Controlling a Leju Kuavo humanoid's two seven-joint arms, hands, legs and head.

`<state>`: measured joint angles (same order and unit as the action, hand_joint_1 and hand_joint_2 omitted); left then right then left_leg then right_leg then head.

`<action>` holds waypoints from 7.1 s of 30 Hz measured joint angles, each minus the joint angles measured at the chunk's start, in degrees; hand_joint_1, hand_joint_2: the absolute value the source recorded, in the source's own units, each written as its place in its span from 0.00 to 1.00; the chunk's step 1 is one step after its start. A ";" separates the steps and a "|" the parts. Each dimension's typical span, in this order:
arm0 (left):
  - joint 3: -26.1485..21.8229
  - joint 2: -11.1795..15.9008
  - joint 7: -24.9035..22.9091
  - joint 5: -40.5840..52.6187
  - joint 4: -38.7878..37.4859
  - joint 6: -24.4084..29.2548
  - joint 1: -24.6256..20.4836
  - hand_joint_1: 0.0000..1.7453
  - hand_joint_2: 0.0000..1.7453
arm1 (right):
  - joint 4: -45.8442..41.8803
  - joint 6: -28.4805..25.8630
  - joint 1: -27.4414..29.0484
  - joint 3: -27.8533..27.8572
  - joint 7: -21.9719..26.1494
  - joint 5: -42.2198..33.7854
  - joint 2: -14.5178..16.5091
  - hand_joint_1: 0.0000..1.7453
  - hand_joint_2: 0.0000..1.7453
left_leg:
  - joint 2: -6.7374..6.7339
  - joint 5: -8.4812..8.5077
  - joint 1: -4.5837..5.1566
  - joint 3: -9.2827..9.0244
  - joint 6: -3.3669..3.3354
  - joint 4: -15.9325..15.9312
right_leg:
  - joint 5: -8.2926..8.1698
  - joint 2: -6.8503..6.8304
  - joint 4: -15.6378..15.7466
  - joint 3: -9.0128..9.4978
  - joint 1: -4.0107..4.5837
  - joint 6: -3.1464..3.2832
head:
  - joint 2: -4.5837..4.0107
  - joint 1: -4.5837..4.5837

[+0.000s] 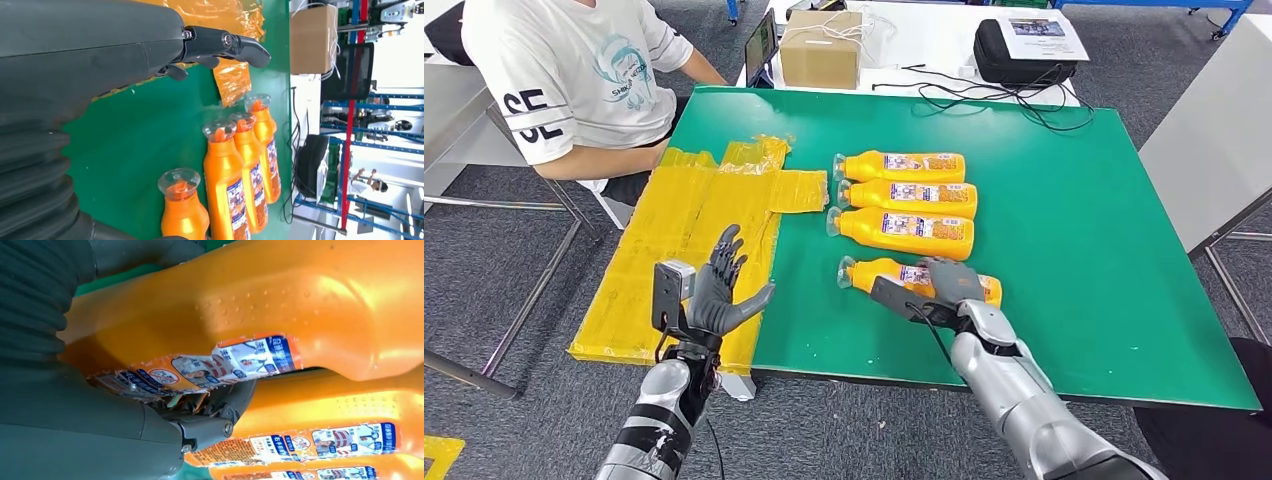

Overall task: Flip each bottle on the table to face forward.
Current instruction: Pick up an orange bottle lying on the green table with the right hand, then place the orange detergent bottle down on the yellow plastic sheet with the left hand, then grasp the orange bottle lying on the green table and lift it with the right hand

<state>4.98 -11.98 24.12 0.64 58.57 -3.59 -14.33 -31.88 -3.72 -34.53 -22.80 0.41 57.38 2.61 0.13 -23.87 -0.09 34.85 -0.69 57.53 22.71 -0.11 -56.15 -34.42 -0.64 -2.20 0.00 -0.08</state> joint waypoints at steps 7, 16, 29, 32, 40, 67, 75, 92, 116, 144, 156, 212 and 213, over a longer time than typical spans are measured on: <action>0.02 0.75 0.78 1.68 -1.97 1.96 -2.36 0.00 1.00 | 0.31 -1.23 -1.43 0.98 5.87 -9.47 0.67 1.00 1.00 | -0.27 -0.05 0.00 -0.10 0.02 -0.01 | -0.08 0.08 -0.01 0.02 0.01 0.05 | 0.00 -0.01; 0.03 1.52 0.95 2.47 -3.00 3.21 -4.08 0.00 1.00 | -2.45 -5.85 0.05 2.98 10.72 -17.07 5.07 1.00 1.00 | -0.24 0.02 -0.06 0.09 0.05 -0.01 | -0.13 0.07 -0.05 -0.15 0.07 0.15 | 0.00 -0.01; 2.23 1.71 -0.66 2.28 -6.23 1.87 -7.12 0.00 1.00 | -12.16 -19.73 5.16 1.33 17.36 -24.94 12.71 1.00 1.00 | -0.21 0.04 -0.04 0.66 0.01 0.00 | -0.12 0.05 -0.07 -0.71 0.04 0.14 | 0.00 -0.01; 2.55 1.71 -0.74 1.91 -6.44 1.55 -7.26 0.00 1.00 | -12.36 -19.89 5.19 0.95 17.91 -25.62 13.17 1.00 1.00 | -0.21 0.04 -0.03 0.68 0.01 0.00 | -0.12 0.05 -0.07 -0.72 0.03 0.14 | 0.00 -0.01; 4.08 1.64 -0.94 -1.42 -6.98 -1.82 -8.27 0.00 1.00 | -12.33 -17.60 5.14 -0.18 22.33 -30.91 14.17 1.00 1.00 | -0.20 0.05 -0.02 0.70 0.01 0.00 | -0.13 0.05 -0.07 -0.73 0.03 0.14 | 0.00 -0.01; 7.30 1.08 -1.10 -8.41 -5.24 -4.21 -7.84 0.00 1.00 | -4.91 -13.24 3.69 -10.35 22.83 -31.63 17.44 1.00 1.00 | -0.20 0.04 -0.02 0.73 0.01 0.00 | -0.12 0.05 -0.07 -0.76 0.02 0.14 | 0.00 -0.02; 7.28 1.66 -1.78 -10.07 -4.04 -6.32 -7.06 0.00 1.00 | -1.47 -10.63 0.88 -12.97 19.59 -30.06 17.44 1.00 1.00 | -0.21 0.05 -0.02 0.73 0.01 0.00 | -0.13 0.05 -0.08 -0.77 0.02 0.14 | 0.00 -0.01; 6.67 2.52 -0.69 -7.72 -0.09 -3.37 -5.81 1.00 1.00 | 1.79 -12.15 -1.25 -15.57 16.67 -30.43 17.37 0.00 1.00 | -0.20 0.05 -0.02 0.74 0.01 0.00 | -0.13 0.05 -0.07 -0.77 0.02 0.14 | 0.00 -0.01; 1.45 8.56 1.89 21.48 1.98 9.20 -9.42 1.00 1.00 | -20.87 -14.85 5.66 -1.27 22.95 -36.91 12.81 0.00 1.00 | -0.21 0.08 -0.03 0.73 0.03 0.00 | -0.14 0.05 -0.10 -0.80 0.03 0.15 | 0.00 -0.01; 14.60 28.67 5.21 61.27 -26.51 8.81 -24.75 1.00 1.00 | -27.34 -9.35 6.09 1.91 25.18 -41.34 9.55 0.00 1.00 | -0.23 0.09 -0.04 0.76 0.05 0.00 | -0.14 0.07 -0.13 -0.83 0.03 0.15 | 0.00 -0.02; 19.54 29.07 5.21 62.59 -30.24 7.68 -25.68 1.00 1.00 | -24.61 -8.40 4.60 1.71 25.18 -41.33 10.25 0.00 1.00 | -0.23 0.09 -0.04 0.76 0.05 0.00 | -0.14 0.06 -0.13 -0.84 0.03 0.16 | 0.00 -0.02; 20.90 22.79 9.78 54.59 -29.21 15.07 -20.57 0.00 1.00 | -18.31 -6.57 1.83 1.27 24.45 -39.83 11.24 0.00 1.00 | -0.19 0.11 -0.03 0.73 0.06 0.00 | -0.14 0.04 -0.12 -0.79 0.02 0.15 | 0.00 -0.01; 20.33 22.65 10.43 53.33 -28.77 15.06 -20.08 0.00 1.00 | -18.28 -6.58 1.83 1.27 24.30 -39.72 11.23 0.00 1.00 | -0.19 0.11 -0.03 0.73 0.06 0.00 | -0.14 0.05 -0.12 -0.79 0.02 0.15 | 0.00 -0.01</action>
<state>25.31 10.67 34.55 53.97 29.80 11.47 -34.41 -50.16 -10.30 -32.70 -21.53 24.71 17.66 13.84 -0.06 -23.76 -0.12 35.58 -0.63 57.53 22.57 -0.07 -56.27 -35.21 -0.62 -2.04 0.00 -0.09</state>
